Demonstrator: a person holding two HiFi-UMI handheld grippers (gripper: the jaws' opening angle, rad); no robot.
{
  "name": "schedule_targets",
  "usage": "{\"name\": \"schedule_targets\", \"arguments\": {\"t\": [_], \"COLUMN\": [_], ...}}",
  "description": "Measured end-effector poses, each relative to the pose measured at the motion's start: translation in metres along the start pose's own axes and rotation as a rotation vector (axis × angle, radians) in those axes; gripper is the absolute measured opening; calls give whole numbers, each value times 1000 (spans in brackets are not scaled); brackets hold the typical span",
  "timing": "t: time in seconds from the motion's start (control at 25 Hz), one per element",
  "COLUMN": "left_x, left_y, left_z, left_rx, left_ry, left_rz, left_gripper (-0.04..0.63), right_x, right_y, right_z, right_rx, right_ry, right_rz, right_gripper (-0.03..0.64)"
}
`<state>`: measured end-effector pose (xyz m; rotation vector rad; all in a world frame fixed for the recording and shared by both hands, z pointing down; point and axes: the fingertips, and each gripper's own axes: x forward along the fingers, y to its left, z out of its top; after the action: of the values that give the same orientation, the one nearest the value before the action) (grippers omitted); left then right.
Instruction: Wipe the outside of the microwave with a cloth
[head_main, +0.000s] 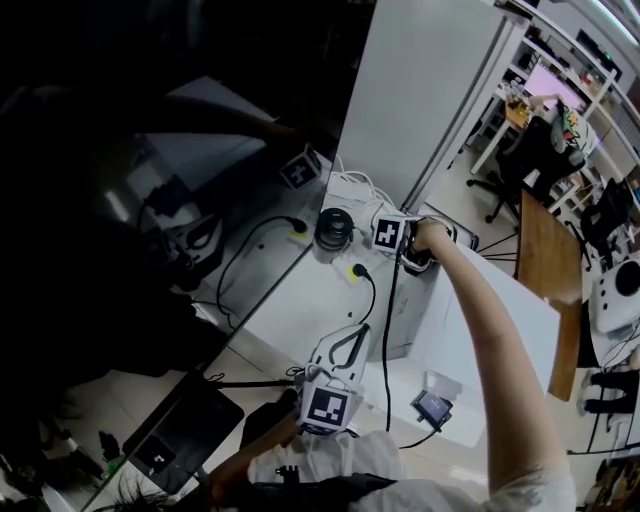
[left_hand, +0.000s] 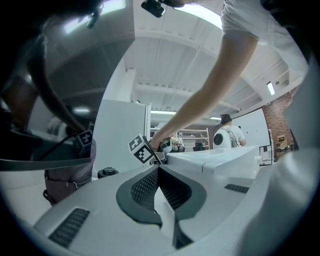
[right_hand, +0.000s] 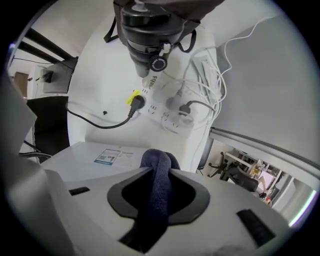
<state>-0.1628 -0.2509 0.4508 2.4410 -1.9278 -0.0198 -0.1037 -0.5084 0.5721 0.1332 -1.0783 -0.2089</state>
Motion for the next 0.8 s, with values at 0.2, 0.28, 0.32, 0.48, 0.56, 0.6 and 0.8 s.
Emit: {"name": "schedule_targets", "arguments": {"t": [0.2, 0.28, 0.32, 0.48, 0.56, 0.6, 0.8], "left_x": [-2, -7, -11, -26, -31, -34, -46], "left_y": [13, 21, 25, 31, 31, 31, 29], "left_z": [0, 2, 3, 0, -9, -15, -22], "left_rx": [5, 11, 9, -8, 26, 41, 35], "left_ry": [-13, -13, -13, -12, -5, 3, 21], "left_rz": [58, 99, 118, 155, 147, 144, 166], "left_gripper": [-8, -8, -8, -8, -8, -8, -8], "right_x": [-4, -1, -1, -10, -17, -21, -31], "right_y": [53, 70, 78, 118, 138, 148, 186], "right_z": [9, 13, 14, 15, 15, 15, 12], "right_rx": [-62, -102, -118, -155, -177, -192, -259], "right_ry": [-10, -15, -19, -52, -61, -65, -84], "right_rz": [89, 73, 65, 115, 140, 142, 124], "right_gripper": [103, 103, 103, 103, 103, 103, 103]}}
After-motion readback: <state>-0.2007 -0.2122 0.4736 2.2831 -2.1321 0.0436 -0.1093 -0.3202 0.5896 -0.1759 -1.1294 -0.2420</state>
